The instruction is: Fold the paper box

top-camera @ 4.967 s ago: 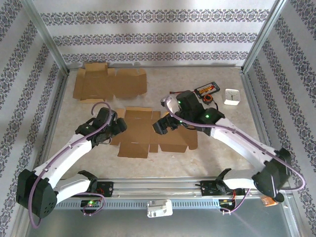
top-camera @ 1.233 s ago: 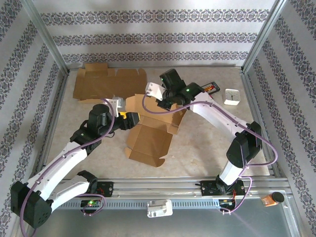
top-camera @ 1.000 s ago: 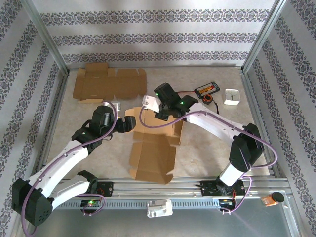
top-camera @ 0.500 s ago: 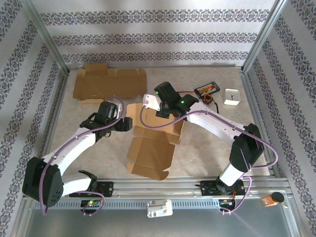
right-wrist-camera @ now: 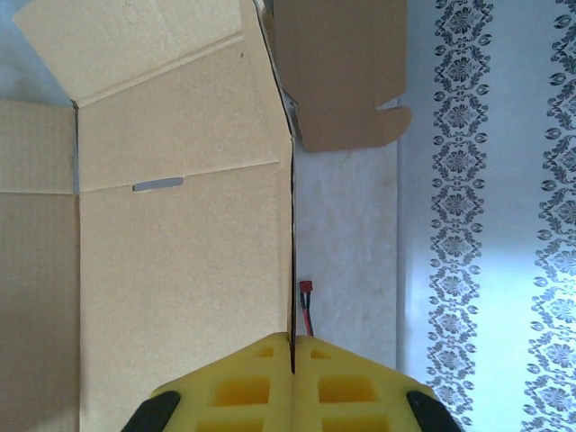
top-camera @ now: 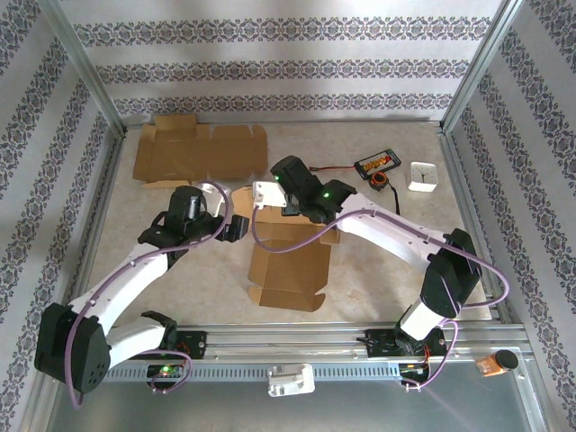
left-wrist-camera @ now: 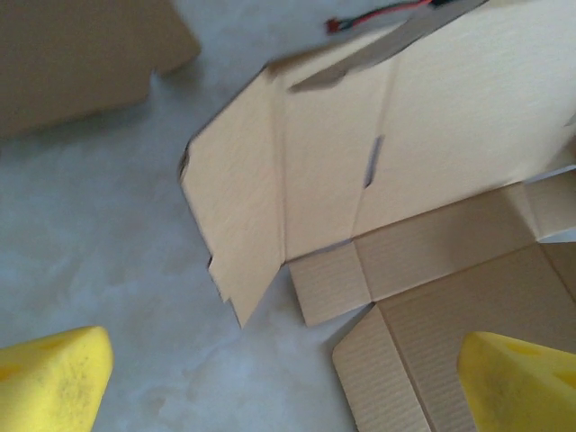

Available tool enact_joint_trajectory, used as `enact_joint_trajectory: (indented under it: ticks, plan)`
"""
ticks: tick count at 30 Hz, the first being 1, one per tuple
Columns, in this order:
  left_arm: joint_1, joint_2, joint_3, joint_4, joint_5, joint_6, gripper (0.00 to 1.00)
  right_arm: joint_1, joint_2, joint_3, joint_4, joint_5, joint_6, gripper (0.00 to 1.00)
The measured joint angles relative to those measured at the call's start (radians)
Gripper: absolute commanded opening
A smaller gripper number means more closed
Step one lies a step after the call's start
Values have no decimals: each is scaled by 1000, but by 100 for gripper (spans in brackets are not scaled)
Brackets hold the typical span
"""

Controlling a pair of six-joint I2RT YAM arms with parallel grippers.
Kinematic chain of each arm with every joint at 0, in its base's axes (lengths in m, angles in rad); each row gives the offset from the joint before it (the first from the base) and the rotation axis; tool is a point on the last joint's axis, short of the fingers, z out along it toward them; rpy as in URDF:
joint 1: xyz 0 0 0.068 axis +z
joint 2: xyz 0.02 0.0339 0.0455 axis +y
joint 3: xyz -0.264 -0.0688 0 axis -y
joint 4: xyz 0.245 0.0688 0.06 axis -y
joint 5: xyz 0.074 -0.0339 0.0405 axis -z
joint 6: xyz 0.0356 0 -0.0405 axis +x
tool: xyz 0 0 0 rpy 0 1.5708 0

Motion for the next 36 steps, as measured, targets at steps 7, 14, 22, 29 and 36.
enact_joint_trajectory:
  ticks: [7, 14, 22, 29, 36]
  plan:
    - [-25, -16, -36, 227, 22, -66, 82, 0, -40, -115, 111, 18, -79, 1]
    - [-24, 47, 64, 252, -44, -599, 65, 0, -78, -212, 218, 21, -133, 2]
    - [-25, 193, 101, 267, 30, -961, 57, 0, -82, -333, 383, 22, -215, 3]
    - [-39, 280, 101, 306, 72, -1073, 45, 0, -81, -408, 512, 33, -275, 3]
    - [-39, 328, 101, 351, 70, -1079, 35, 0, -81, -421, 561, 36, -300, 3]
